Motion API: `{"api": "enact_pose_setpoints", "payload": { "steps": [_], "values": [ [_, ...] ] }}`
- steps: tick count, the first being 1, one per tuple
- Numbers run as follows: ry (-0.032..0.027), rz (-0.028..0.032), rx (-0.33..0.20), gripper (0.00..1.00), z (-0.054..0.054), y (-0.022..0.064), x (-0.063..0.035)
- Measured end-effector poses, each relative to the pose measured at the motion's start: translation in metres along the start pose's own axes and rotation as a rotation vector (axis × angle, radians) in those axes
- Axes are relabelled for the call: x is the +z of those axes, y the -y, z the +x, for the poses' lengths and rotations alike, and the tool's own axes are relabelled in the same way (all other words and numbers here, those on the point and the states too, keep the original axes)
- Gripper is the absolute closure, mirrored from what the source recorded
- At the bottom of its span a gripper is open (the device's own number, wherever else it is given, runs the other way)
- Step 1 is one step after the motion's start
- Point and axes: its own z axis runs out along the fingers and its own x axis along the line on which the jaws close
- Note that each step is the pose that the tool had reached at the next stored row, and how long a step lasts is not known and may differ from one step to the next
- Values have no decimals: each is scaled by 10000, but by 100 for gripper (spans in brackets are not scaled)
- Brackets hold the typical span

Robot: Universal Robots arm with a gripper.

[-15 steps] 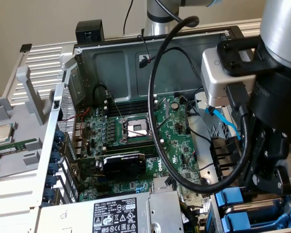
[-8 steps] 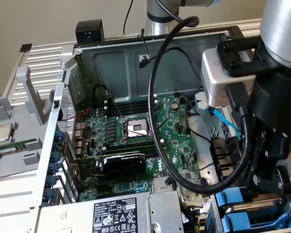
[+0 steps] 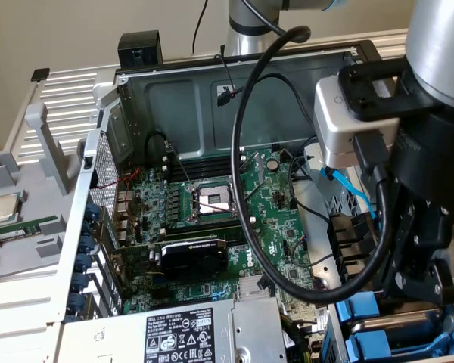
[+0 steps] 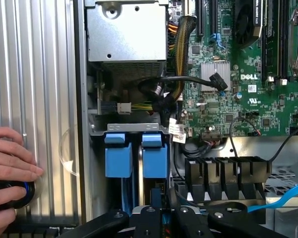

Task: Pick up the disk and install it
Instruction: 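Insert the second disk wire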

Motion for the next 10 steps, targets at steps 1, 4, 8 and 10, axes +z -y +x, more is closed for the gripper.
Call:
{"api": "enact_pose_setpoints", "payload": {
  "steps": [1,4,8,10],
  "values": [
    [-4,2,0,84,0,-1,1],
    [-20,12,-1,84,0,-1,1],
    [-33,33,-1,84,0,-3,4],
    [-35,41,-4,84,0,-3,4]
  ]
}}
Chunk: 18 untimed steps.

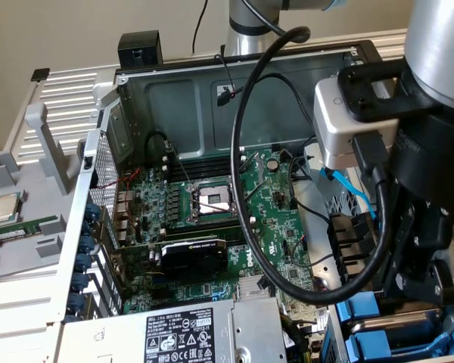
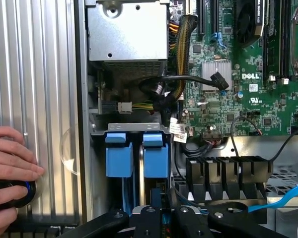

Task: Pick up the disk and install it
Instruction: 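Insert the second disk wire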

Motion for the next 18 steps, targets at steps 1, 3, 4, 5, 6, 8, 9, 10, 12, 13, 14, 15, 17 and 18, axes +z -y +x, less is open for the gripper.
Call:
{"api": "enact_pose_setpoints", "payload": {
  "steps": [1,3,4,5,6,8,9,10,12,13,14,15,17,18],
  "values": [
    [0,3,-2,84,0,-1,0],
    [1,6,-7,84,0,-1,0],
    [1,7,-9,84,0,-1,1],
    [0,8,-12,84,0,-2,1],
    [1,9,-14,84,0,-3,2],
    [1,11,-17,84,0,-4,4],
    [1,11,-19,84,0,-5,5],
    [2,11,-20,84,0,-5,7],
    [2,11,-26,84,0,-6,8],
    [2,11,-31,84,0,-7,8],
    [2,11,-36,84,0,-7,8],
    [3,11,-41,84,0,-7,9],
    [6,22,-61,84,-3,-7,10],
    [4,29,-73,84,-4,-7,10]
  ]
}}
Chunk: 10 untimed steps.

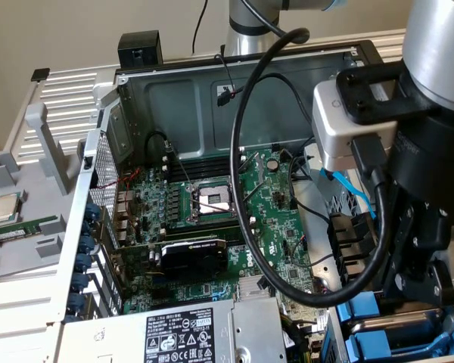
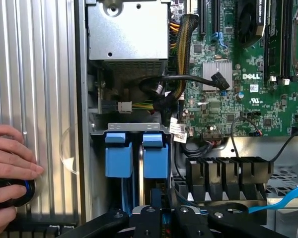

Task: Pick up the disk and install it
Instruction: 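Insert the second disk wire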

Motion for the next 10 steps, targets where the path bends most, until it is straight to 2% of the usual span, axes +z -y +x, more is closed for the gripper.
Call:
{"api": "enact_pose_setpoints", "payload": {
  "steps": [10],
  "values": [
    [1,12,-21,84,0,-1,11]
  ]
}}
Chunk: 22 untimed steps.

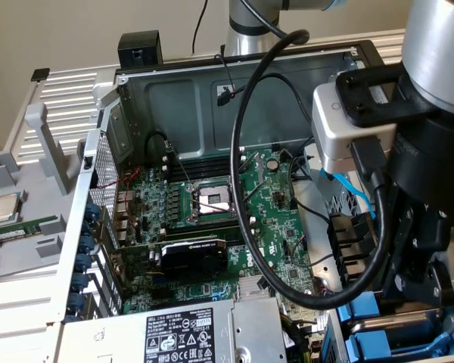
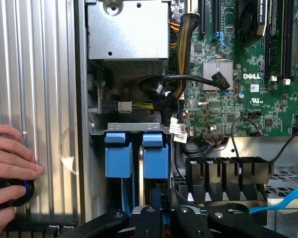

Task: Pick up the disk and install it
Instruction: 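Insert the second disk wire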

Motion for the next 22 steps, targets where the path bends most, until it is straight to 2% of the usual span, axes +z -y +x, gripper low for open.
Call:
{"api": "enact_pose_setpoints", "payload": {
  "steps": [3,7,13,16,18,22],
  "values": [
    [1,8,-1,84,0,0,0],
    [2,88,1,84,0,-1,2],
    [9,134,-3,84,0,-31,5],
    [5,189,-1,84,0,-60,1],
    [8,255,-1,84,0,-65,1],
    [12,543,2,84,-1,-77,-1]
  ]
}}
